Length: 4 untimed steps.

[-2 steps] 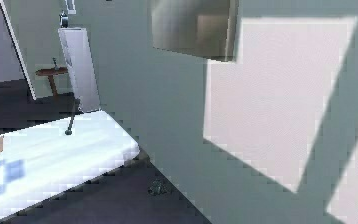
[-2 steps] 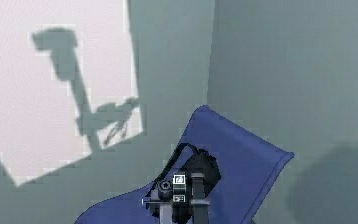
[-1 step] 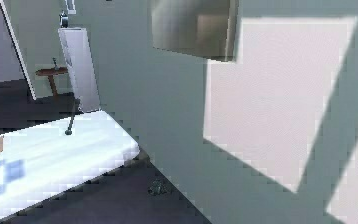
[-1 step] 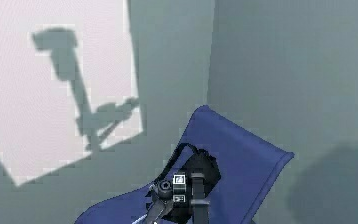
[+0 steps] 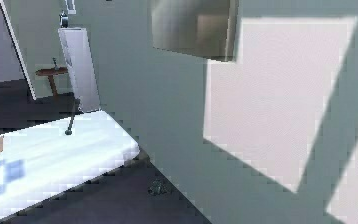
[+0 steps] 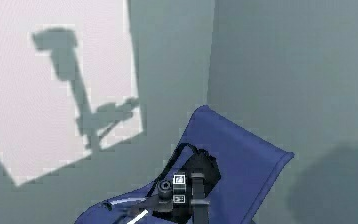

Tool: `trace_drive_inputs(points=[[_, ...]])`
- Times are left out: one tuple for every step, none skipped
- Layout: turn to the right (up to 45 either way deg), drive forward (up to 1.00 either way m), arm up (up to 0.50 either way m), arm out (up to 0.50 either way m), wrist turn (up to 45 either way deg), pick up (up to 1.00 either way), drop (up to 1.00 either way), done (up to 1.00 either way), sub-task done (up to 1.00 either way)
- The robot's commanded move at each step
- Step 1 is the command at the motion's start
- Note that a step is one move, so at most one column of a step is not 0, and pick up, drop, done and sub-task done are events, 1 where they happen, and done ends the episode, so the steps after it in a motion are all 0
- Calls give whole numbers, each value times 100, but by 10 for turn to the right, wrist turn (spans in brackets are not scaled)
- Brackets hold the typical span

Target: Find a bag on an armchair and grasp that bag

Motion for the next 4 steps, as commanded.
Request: trace_drive_inputs(points=[[0, 0, 0, 0, 450, 0, 0, 0, 0], [0, 0, 0, 0, 450, 0, 0, 0, 0], [0, 0, -30, 0, 0, 0, 0, 0, 0], [0, 0, 0, 0, 0, 100, 0, 0, 0]])
